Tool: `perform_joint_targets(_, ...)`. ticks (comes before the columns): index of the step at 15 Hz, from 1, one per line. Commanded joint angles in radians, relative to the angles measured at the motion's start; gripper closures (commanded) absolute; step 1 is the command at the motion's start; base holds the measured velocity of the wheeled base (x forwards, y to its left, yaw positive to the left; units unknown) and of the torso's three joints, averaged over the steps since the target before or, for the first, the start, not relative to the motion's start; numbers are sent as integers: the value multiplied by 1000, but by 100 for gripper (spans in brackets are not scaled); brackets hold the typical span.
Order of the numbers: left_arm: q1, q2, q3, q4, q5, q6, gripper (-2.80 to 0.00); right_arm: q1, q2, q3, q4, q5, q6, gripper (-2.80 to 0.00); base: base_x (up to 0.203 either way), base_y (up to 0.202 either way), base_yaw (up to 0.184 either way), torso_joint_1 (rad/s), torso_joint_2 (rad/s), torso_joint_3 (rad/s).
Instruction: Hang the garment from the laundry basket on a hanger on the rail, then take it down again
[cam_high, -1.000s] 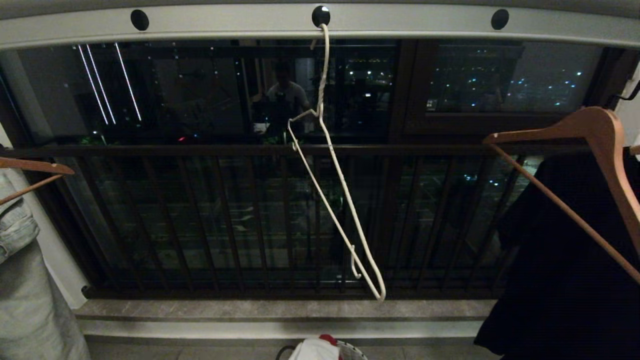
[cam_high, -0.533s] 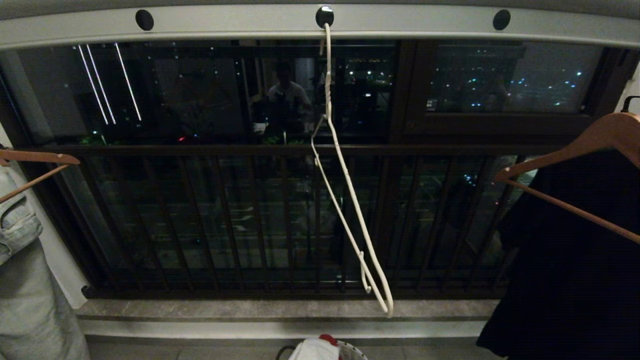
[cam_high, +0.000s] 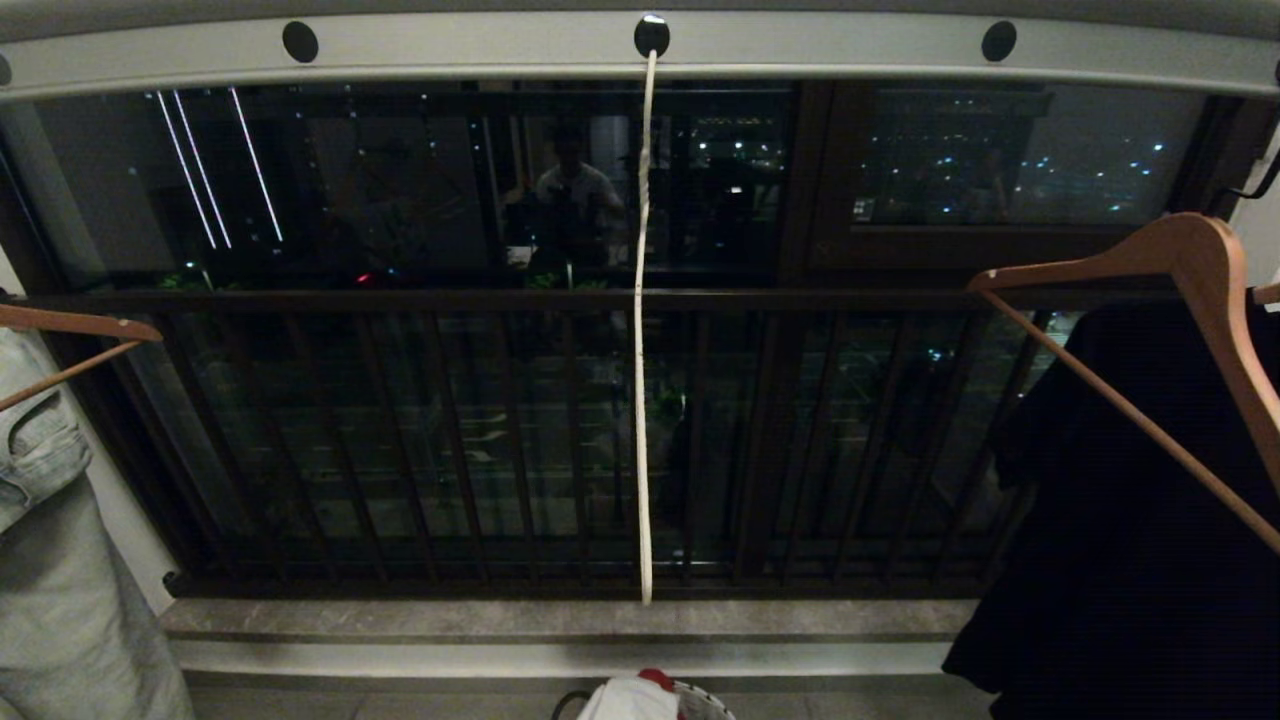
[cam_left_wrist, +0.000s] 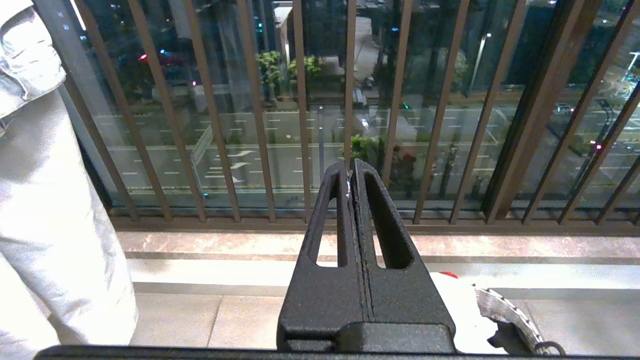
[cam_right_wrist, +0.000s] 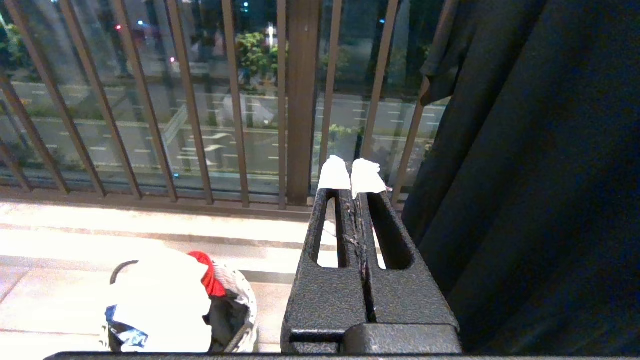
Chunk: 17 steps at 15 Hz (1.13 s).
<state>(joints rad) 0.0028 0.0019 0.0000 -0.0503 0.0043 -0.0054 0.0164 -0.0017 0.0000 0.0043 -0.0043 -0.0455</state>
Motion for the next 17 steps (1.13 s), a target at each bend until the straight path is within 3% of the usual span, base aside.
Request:
perform_joint_targets(1,0,0,15,0,0,-1,0,0,2,2,0,0,0,0,0,0,0,0,0,0)
perform_joint_targets(17,0,0,15,-1,0,-2,0,0,2,2,0,-2,7,0,0,0,0,0,0,0)
